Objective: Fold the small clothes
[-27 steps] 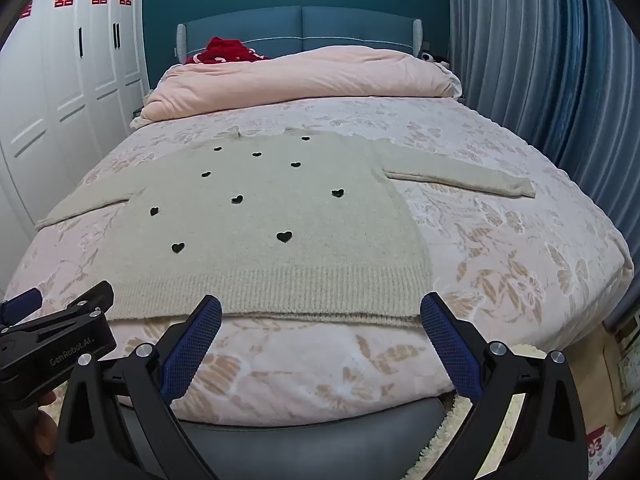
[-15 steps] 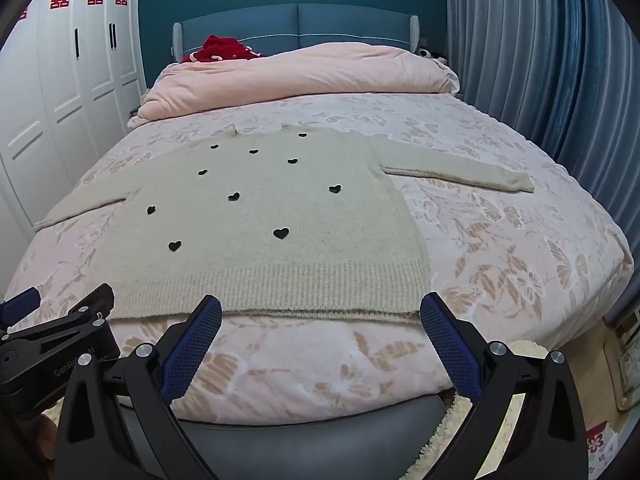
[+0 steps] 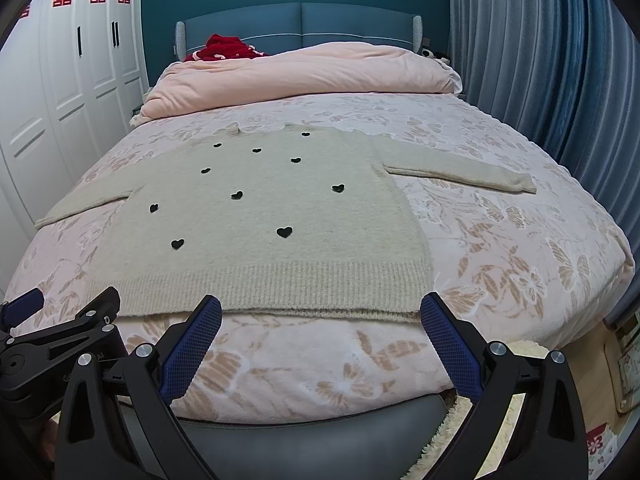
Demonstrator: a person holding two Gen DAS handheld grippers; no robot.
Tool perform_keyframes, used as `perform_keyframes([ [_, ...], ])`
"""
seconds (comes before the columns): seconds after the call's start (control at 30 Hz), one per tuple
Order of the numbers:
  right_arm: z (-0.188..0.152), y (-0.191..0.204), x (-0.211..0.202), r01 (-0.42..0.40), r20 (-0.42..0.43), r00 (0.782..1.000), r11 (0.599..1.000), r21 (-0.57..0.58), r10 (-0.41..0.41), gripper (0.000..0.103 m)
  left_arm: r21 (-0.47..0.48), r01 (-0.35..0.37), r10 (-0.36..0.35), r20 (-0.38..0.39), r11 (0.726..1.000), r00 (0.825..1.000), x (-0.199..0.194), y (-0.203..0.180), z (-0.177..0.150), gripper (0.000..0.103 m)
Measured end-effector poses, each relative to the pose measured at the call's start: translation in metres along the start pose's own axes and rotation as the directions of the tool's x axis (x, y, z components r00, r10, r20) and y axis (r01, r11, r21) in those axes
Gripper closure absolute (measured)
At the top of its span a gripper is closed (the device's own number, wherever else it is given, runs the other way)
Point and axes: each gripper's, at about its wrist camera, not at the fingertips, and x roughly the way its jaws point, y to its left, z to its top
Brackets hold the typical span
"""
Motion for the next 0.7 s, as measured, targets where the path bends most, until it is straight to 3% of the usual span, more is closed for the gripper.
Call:
perform_keyframes([
  [0.7, -0.0031, 0.0028, 0.0006, -0.003, -0.001, 1.000, 1.000, -0.008, 0.003, 0.005, 0.007, -0.001, 0.001, -0.005, 1.000, 1.000, 0.0022, -0.0001, -0.0020, 0.005],
])
